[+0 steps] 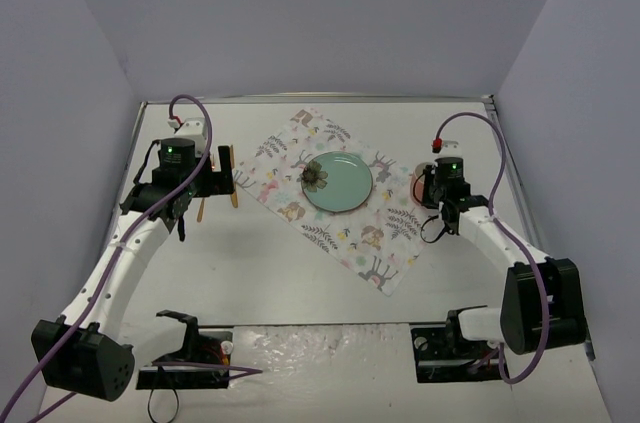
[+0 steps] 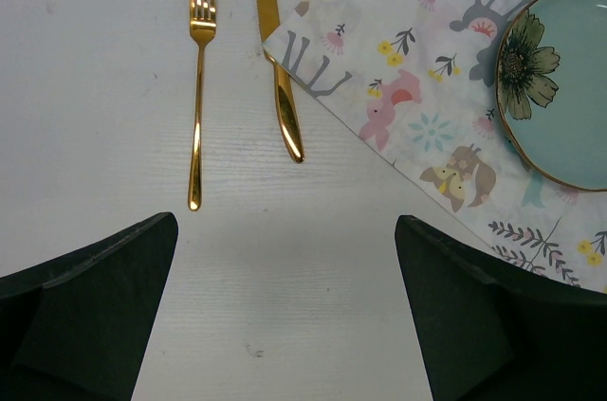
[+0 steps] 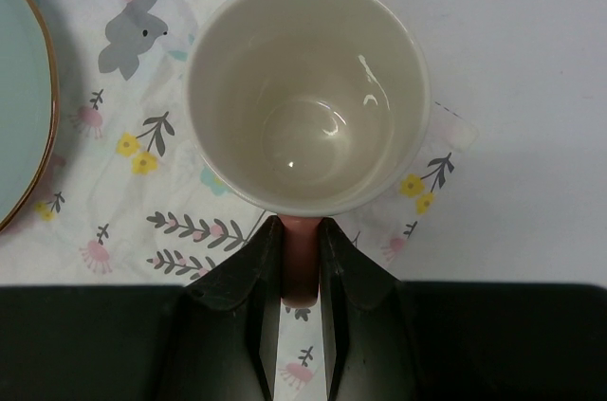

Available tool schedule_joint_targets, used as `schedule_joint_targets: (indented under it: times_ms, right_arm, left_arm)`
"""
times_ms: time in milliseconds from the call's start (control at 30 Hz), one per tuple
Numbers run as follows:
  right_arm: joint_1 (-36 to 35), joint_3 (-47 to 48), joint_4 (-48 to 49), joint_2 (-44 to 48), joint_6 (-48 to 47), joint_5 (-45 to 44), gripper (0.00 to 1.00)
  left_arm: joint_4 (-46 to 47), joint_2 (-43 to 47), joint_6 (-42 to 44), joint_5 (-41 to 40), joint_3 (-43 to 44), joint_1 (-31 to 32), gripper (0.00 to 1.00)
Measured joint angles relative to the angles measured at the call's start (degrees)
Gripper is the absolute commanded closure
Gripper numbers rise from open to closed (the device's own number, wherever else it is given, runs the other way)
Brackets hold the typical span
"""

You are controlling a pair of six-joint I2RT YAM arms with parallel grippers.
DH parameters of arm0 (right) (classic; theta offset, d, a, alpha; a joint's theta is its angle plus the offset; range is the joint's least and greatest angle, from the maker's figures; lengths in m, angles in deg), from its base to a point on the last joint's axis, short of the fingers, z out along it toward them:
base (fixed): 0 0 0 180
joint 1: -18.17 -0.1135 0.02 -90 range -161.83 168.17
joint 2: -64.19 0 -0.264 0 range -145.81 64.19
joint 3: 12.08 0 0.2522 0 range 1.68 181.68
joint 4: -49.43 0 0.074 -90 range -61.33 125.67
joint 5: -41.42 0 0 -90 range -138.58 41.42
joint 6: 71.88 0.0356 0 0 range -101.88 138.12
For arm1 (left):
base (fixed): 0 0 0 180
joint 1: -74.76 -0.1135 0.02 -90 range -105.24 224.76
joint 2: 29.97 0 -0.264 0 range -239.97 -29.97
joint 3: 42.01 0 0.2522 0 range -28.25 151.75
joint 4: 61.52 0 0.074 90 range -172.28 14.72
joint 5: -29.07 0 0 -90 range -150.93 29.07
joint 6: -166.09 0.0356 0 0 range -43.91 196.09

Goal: Set the dinner table for one person

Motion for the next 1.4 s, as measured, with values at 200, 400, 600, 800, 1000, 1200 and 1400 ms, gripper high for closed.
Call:
schedule_joint_targets:
  times_ms: [200, 400, 600, 800, 1000, 1200, 1400]
  right_arm:
    - [0.0, -1.6, -1.3, 2.8, 1.4, -1.9, 0.99]
    - [0.0, -3.0, -2.0, 4.4, 2.7, -3.6, 0.97]
    - [0.0, -3.1, -1.9, 4.4, 3.0, -3.9, 1.00]
    - [0.0, -3.1, -2.7, 6.8, 2.7, -4.1, 1.00]
    - [0.0, -3.0, -2.5, 11.6, 1.9, -4.1, 1.00]
    - [0.0, -2.3, -0.8, 10.3, 0.9, -3.8, 1.00]
    - [0.0, -2.3, 1.7, 6.8, -0.3, -2.3, 1.00]
  left_arm:
    - [0.0, 0.0, 0.0, 0.0, 0.0, 0.0, 0.03]
    - [0.0, 0.0, 0.0, 0.0, 0.0, 0.0, 0.03]
    - [0.0, 0.0, -0.2, 0.0, 0.0, 0.0, 0.03]
    - [0.0, 0.0, -0.2, 0.0, 0.0, 0.0, 0.03]
    - [0.0, 0.0, -0.2, 0.0, 0.0, 0.0, 0.03]
    - [0.0, 0.0, -0.2, 0.0, 0.0, 0.0, 0.03]
    - [0.0, 0.0, -0.2, 0.0, -0.1, 0.0, 0.03]
